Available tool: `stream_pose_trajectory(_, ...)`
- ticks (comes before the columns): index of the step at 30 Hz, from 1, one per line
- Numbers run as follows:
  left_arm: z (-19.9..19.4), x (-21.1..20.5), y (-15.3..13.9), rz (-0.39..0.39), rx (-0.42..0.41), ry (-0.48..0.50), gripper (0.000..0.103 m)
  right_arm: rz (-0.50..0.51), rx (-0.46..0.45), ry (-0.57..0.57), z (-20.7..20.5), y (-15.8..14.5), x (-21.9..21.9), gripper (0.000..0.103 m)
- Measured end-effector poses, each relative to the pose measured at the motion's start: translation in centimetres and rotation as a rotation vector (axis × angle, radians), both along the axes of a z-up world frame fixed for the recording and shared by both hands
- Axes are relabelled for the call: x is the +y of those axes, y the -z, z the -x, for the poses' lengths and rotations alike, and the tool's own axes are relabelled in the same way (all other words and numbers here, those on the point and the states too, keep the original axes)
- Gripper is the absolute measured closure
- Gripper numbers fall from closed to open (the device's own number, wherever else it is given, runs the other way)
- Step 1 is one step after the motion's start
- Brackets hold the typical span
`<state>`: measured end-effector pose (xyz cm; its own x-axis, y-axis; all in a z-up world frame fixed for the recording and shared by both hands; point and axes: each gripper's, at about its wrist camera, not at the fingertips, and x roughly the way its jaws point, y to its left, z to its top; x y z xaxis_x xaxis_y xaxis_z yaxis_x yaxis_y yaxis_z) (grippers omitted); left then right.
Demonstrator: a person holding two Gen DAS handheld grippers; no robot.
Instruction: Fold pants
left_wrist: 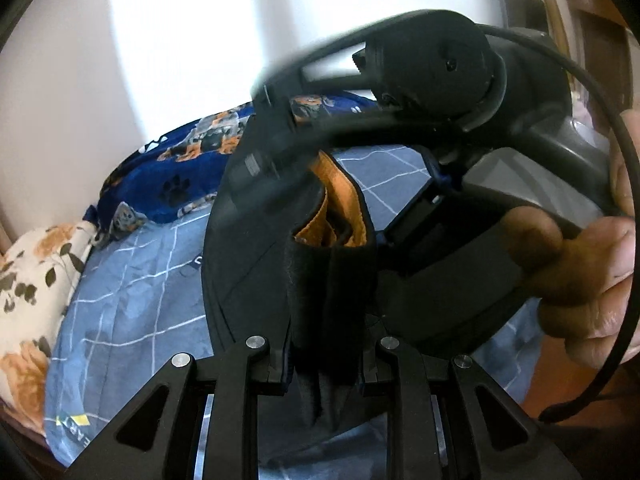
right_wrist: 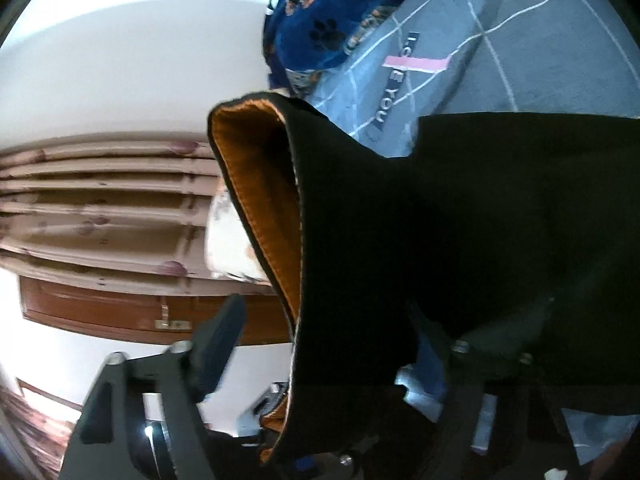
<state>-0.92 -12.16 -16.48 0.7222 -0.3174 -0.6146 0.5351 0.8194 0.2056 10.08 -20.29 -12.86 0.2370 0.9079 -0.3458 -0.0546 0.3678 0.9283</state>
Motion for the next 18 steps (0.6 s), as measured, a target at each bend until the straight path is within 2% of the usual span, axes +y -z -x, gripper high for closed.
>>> stream_pose_trajectory(1,0.0,-0.2,0.1,-0.018,-0.01,0.0,0.08,0.016,0.004,-0.001,0.0,0.1,0.0,0.057)
stream_pose_trajectory(4,0.6,-1.1,0.8,-0.096,-0.047,0.018,0.079,0.024,0.029,0.005,-0.1,1.2,-0.7,0.07)
stream_pose_trajectory(7,1.4,-1.4,1.2,-0.132,-0.072,0.034,0.059,0.033,0.024,0.017,-0.1,1.8,-1.4,0.083)
stream_pose_trajectory(9,2.2,-1.2,0.8,-0.117,-0.099,0.042,0.04,0.024,0.013,0.032,0.0,2.3,-2.4,0.084)
stream_pose_trajectory(10,2.6,-1.0,0.4,-0.107,-0.12,0.037,0.036,0.023,0.009,0.04,0.1,2.5,-2.8,0.085)
stream_pose_trajectory(11,2.8,-0.8,0.1,-0.097,-0.13,0.03,0.027,0.009,0.007,0.059,0.3,2.9,-3.6,0.085)
stream_pose_trajectory(15,2.9,0.5,-1.3,-0.016,-0.122,0.012,0.011,-0.013,-0.005,0.094,0.8,3.4,-5.4,0.086)
stream_pose_trajectory(18,3.1,1.0,-1.9,0.035,-0.096,0.025,0.008,-0.023,-0.03,0.11,1.5,3.2,-6.6,0.087)
